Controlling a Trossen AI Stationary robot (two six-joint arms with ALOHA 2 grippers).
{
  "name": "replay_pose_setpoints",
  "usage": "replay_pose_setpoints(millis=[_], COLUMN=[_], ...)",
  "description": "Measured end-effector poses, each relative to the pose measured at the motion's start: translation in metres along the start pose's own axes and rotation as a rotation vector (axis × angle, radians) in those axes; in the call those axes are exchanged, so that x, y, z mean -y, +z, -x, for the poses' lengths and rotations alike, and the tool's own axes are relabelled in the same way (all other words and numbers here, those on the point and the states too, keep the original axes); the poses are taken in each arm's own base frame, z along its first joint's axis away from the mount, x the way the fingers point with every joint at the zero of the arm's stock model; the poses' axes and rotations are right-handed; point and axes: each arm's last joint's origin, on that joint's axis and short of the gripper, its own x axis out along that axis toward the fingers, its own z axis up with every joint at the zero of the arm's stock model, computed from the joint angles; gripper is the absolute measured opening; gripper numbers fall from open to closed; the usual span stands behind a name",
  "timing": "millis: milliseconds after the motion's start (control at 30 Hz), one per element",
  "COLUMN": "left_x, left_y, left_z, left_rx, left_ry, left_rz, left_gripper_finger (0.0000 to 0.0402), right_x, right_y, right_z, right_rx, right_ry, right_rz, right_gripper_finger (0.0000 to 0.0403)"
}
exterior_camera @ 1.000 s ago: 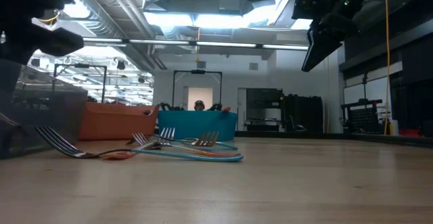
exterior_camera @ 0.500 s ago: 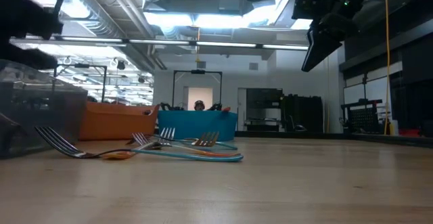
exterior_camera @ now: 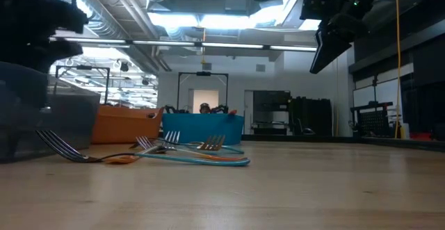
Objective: Sort silverware by color (type)
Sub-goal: Put the gold fork into the black bin
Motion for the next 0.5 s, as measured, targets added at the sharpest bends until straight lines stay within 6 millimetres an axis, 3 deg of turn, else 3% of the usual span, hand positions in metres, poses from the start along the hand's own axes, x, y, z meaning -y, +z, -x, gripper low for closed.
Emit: replay_pose_setpoints(millis=[500], left_x=[0.004], left_y=[0.033], left_z=[0.033], left_rx=[0.2], left_ry=[0.003], left_rz=[0.061], left_gripper_finger=[0.0004], right_x=[0.0], right_y=[0.009], right_z=[0.0], right_rx=[0.09], right_ry=[0.025], right_rz=[-0.024], right_gripper_finger=[0.0092])
